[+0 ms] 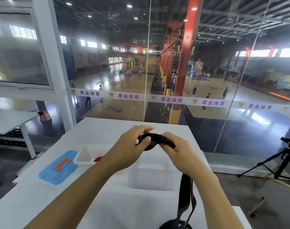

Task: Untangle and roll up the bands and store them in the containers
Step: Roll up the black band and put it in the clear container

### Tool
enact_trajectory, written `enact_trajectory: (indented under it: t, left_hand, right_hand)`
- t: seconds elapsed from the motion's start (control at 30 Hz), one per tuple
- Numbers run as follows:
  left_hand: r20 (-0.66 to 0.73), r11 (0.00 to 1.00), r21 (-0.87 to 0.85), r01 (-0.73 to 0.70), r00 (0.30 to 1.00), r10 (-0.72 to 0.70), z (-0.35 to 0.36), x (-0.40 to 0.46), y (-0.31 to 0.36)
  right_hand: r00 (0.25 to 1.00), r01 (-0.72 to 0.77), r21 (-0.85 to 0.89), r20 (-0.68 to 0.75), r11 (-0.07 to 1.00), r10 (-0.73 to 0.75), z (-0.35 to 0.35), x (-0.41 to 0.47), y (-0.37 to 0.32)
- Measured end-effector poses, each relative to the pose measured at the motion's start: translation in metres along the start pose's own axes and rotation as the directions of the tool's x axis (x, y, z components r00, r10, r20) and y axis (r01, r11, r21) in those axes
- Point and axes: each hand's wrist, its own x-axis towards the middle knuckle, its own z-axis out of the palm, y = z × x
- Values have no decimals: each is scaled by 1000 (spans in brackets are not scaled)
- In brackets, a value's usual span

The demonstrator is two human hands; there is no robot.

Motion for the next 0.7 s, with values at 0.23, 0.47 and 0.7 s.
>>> enact_trajectory:
  t: [0.23, 0.47, 0.7]
  left_hand:
    - [325, 989, 136, 59, 940, -101, 32, -47, -30]
    - [337, 982, 151, 114, 928, -159, 59, -73, -39]
    - [191, 985, 9, 174, 966, -172, 62, -79, -45]
  right_hand:
    - [980, -96, -60, 168, 994, 105, 41, -36, 25]
    - [951, -172, -44, 252, 984, 177, 57, -56, 31]
    - [936, -258, 32, 255, 966, 242, 55, -61, 35]
